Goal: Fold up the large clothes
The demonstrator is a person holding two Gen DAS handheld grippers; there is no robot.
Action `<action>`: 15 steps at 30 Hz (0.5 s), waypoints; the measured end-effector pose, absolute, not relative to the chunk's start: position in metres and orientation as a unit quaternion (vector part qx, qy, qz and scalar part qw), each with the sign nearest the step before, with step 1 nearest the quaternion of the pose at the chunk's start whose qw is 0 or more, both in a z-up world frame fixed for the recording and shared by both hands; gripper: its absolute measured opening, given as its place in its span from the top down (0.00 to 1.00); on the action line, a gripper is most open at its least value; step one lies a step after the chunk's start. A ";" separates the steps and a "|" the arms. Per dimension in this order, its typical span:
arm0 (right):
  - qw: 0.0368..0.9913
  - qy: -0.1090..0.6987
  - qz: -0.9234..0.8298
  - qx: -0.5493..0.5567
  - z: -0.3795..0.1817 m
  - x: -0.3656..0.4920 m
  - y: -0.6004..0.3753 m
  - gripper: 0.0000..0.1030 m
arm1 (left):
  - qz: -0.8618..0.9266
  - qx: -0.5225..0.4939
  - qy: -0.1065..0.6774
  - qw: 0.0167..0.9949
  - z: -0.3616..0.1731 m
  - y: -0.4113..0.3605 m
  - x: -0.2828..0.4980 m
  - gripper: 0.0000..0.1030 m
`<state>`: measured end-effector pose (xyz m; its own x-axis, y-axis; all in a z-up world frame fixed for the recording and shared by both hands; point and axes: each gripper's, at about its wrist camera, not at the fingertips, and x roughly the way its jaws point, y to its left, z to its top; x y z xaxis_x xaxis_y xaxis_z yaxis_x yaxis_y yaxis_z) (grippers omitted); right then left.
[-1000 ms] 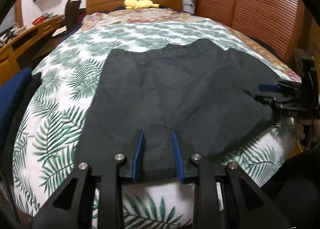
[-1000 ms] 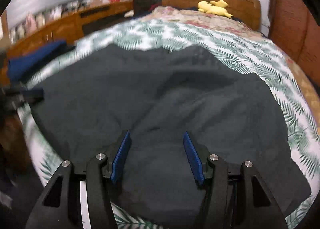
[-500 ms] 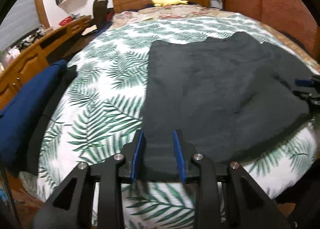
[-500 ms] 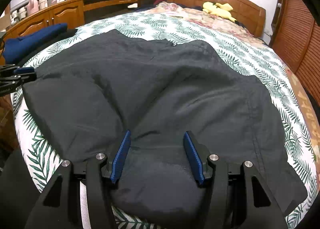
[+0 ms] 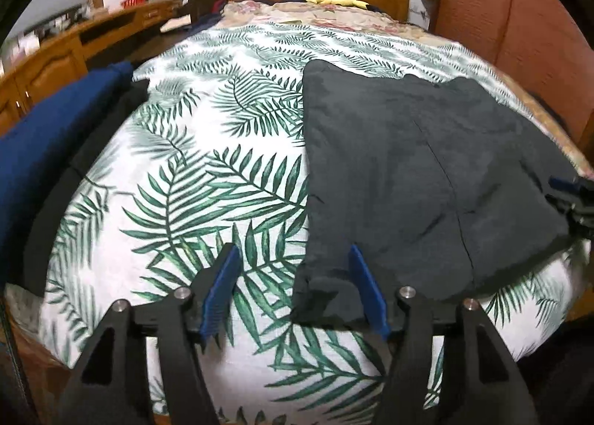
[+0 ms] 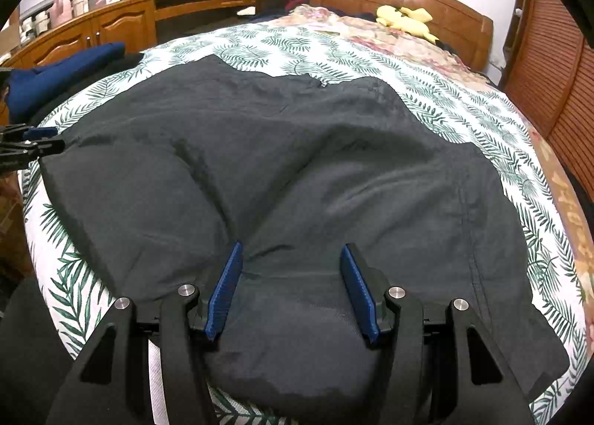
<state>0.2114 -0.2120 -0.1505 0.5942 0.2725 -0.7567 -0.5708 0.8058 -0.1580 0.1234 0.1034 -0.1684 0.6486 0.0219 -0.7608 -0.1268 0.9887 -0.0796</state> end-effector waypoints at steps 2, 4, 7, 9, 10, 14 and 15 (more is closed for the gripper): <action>0.871 0.380 0.242 -0.197 -0.150 0.211 -0.211 0.45 | 0.043 -0.053 0.416 0.907 -0.168 0.102 0.122 0.35; 0.871 0.380 0.241 -0.197 -0.150 0.211 -0.212 0.45 | 0.050 -0.045 0.416 0.907 -0.168 0.098 0.122 0.35; 0.871 0.380 0.241 -0.197 -0.150 0.211 -0.212 0.45 | 0.054 -0.055 0.420 0.905 -0.166 0.099 0.120 0.35; 0.872 0.378 0.240 -0.196 -0.150 0.211 -0.212 0.45 | 0.051 -0.065 0.421 0.903 -0.164 0.101 0.117 0.36; 0.873 0.378 0.240 -0.196 -0.149 0.211 -0.212 0.45 | 0.045 -0.072 0.421 0.903 -0.163 0.102 0.115 0.36; 0.878 0.367 0.238 -0.195 -0.145 0.207 -0.212 0.45 | 0.030 -0.084 0.417 0.904 -0.158 0.102 0.105 0.41; 0.879 0.365 0.239 -0.193 -0.143 0.207 -0.211 0.45 | 0.026 -0.086 0.417 0.904 -0.157 0.102 0.102 0.43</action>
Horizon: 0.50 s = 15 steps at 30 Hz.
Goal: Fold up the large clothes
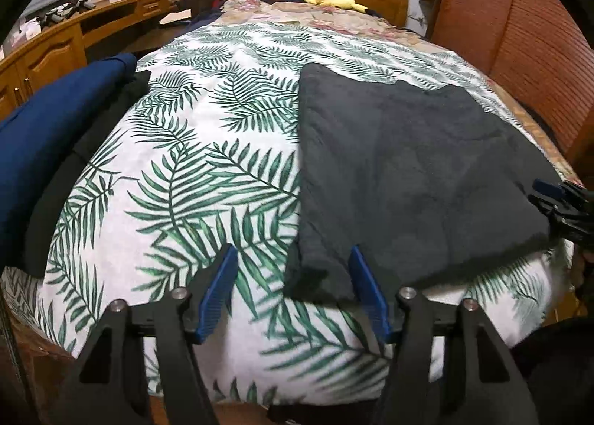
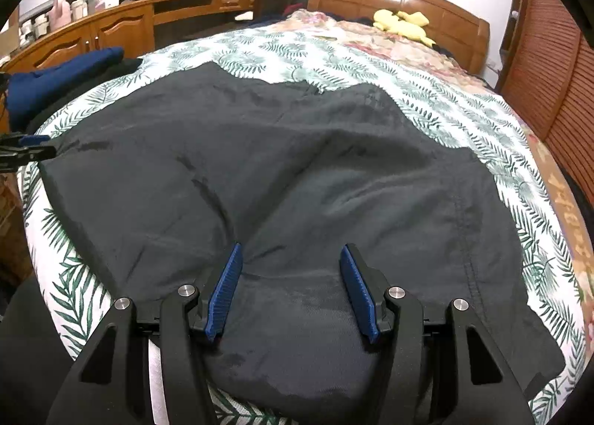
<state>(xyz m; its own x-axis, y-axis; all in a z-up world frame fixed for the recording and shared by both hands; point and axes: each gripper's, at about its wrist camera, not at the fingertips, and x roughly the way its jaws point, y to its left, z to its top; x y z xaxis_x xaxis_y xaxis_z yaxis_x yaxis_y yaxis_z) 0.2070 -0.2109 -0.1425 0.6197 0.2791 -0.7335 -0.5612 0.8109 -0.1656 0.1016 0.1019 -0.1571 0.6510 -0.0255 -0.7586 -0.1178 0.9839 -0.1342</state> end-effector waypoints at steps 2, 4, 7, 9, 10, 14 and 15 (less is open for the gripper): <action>0.881 0.359 0.250 -0.183 -0.138 0.204 -0.210 0.45 | 0.016 -0.087 0.416 0.905 -0.155 0.099 0.097 0.53; 0.880 0.353 0.266 -0.172 -0.133 0.200 -0.208 0.45 | 0.011 -0.085 0.417 0.905 -0.154 0.096 0.094 0.56; 0.874 0.346 0.301 -0.159 -0.127 0.192 -0.199 0.45 | 0.004 -0.078 0.416 0.906 -0.152 0.090 0.091 0.60; 0.868 0.347 0.316 -0.161 -0.128 0.187 -0.192 0.45 | 0.006 -0.075 0.417 0.906 -0.153 0.087 0.090 0.60; 0.865 0.350 0.322 -0.163 -0.129 0.186 -0.188 0.45 | 0.008 -0.074 0.417 0.906 -0.154 0.087 0.090 0.60; 0.856 0.365 0.322 -0.173 -0.143 0.189 -0.178 0.45 | 0.010 -0.081 0.418 0.905 -0.156 0.088 0.092 0.60; 0.855 0.369 0.321 -0.170 -0.145 0.191 -0.177 0.45 | 0.011 -0.080 0.418 0.905 -0.156 0.087 0.093 0.60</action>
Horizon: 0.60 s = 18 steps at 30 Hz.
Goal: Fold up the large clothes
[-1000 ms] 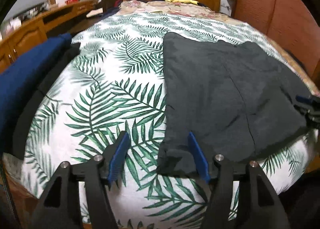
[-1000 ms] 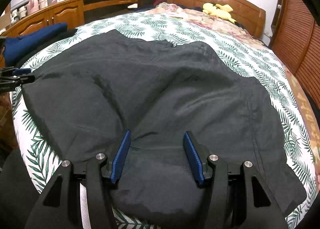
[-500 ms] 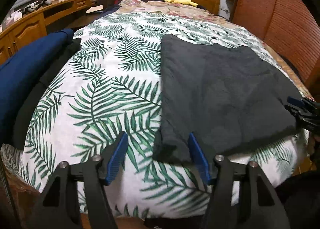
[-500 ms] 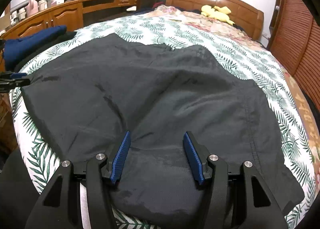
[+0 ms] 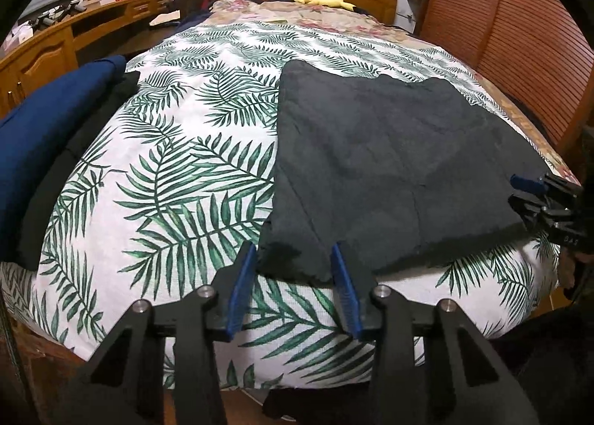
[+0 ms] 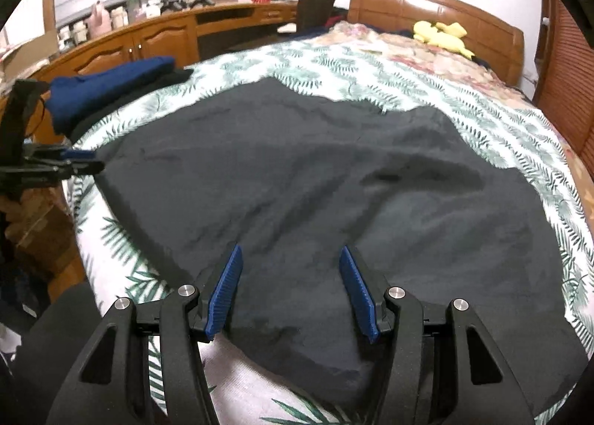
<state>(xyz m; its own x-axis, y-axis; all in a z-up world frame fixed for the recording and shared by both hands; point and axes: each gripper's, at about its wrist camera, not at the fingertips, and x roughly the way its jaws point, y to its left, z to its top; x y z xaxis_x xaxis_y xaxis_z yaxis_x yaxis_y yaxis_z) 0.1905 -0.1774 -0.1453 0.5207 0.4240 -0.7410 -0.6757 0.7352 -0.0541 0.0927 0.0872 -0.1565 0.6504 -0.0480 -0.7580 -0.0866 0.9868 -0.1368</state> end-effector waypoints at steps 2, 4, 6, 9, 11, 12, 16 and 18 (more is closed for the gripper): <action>0.854 0.375 0.321 -0.165 -0.148 0.193 -0.177 0.45 | 0.013 -0.077 0.418 0.905 -0.157 0.086 0.094 0.60; 0.854 0.374 0.321 -0.167 -0.149 0.191 -0.177 0.45 | 0.012 -0.077 0.417 0.906 -0.157 0.085 0.094 0.60; 0.854 0.373 0.320 -0.170 -0.149 0.191 -0.177 0.45 | 0.000 -0.090 0.420 0.903 -0.157 0.084 0.096 0.80; 0.853 0.374 0.322 -0.168 -0.149 0.191 -0.179 0.45 | -0.007 -0.088 0.409 0.908 -0.137 0.076 0.101 0.84; 0.853 0.375 0.323 -0.166 -0.147 0.192 -0.182 0.45 | -0.015 -0.079 0.389 0.918 -0.116 0.066 0.103 0.85; 0.854 0.375 0.321 -0.165 -0.146 0.192 -0.184 0.45 | -0.024 -0.074 0.375 0.924 -0.098 0.057 0.107 0.86; 0.861 0.368 0.311 -0.163 -0.136 0.193 -0.198 0.45 | -0.045 -0.035 0.338 0.940 -0.048 0.018 0.120 0.89; 0.869 0.361 0.301 -0.154 -0.128 0.193 -0.212 0.45 | -0.064 -0.012 0.321 0.945 -0.023 -0.013 0.132 0.90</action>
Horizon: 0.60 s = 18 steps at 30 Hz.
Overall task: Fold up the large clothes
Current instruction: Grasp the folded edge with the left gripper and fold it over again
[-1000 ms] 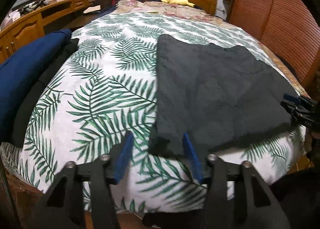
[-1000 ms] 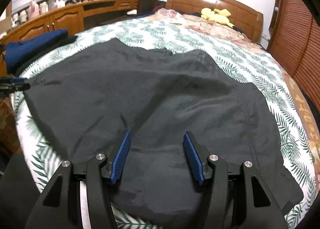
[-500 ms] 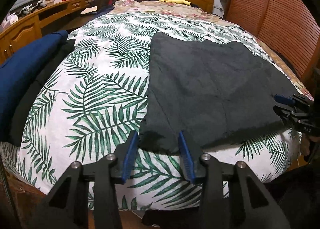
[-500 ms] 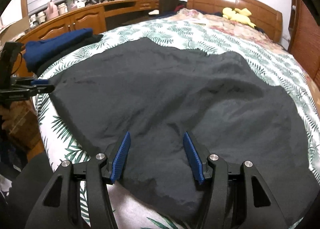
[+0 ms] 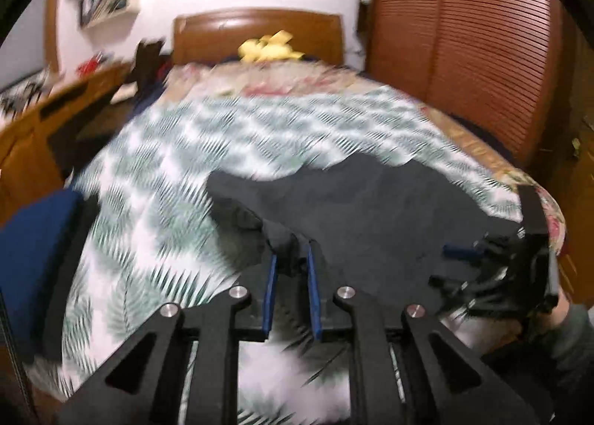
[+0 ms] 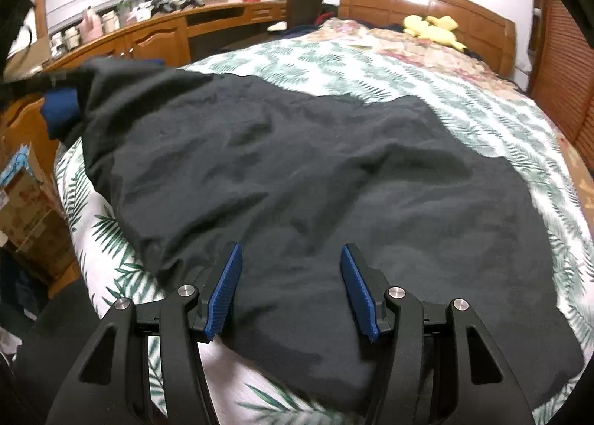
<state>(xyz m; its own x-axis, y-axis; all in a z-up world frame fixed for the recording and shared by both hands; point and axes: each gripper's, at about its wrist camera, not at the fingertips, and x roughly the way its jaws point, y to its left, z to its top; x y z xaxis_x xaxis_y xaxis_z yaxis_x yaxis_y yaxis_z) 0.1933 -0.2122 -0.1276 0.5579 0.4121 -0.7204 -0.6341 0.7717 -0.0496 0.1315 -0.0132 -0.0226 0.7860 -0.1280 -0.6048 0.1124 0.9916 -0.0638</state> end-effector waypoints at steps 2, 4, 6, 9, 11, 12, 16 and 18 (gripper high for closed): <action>0.879 0.351 0.289 -0.143 -0.117 0.192 -0.233 0.45 | -0.085 0.005 0.307 0.948 -0.003 -0.043 0.141 0.91; 0.886 0.345 0.278 -0.134 -0.110 0.191 -0.250 0.45 | -0.112 0.019 0.296 0.948 0.014 -0.074 0.150 0.92; 0.896 0.335 0.264 -0.120 -0.099 0.190 -0.276 0.45 | -0.140 0.036 0.289 0.946 0.024 -0.111 0.162 0.92; 0.908 0.324 0.247 -0.099 -0.087 0.184 -0.310 0.45 | -0.179 0.057 0.289 0.939 0.029 -0.162 0.179 0.93; 0.913 0.319 0.237 -0.089 -0.082 0.180 -0.329 0.45 | -0.205 0.067 0.293 0.931 0.028 -0.198 0.191 0.93; 0.915 0.320 0.231 -0.082 -0.081 0.179 -0.340 0.45 | -0.214 0.068 0.294 0.929 0.026 -0.211 0.196 0.93; 0.919 0.329 0.208 -0.068 -0.081 0.178 -0.370 0.45 | -0.241 0.055 0.316 0.916 0.012 -0.247 0.217 0.93; 0.919 0.336 0.196 -0.065 -0.084 0.180 -0.382 0.45 | -0.242 0.057 0.328 0.911 0.007 -0.255 0.223 0.92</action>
<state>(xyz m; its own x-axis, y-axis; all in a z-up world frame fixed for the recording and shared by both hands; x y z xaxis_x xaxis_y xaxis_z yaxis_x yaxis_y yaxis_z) 0.1800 -0.3817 -0.0844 0.6980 0.3159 -0.6427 -0.4032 0.9150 0.0118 0.2226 -0.2546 0.0066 0.6680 -0.4032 -0.6255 0.4776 0.8769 -0.0552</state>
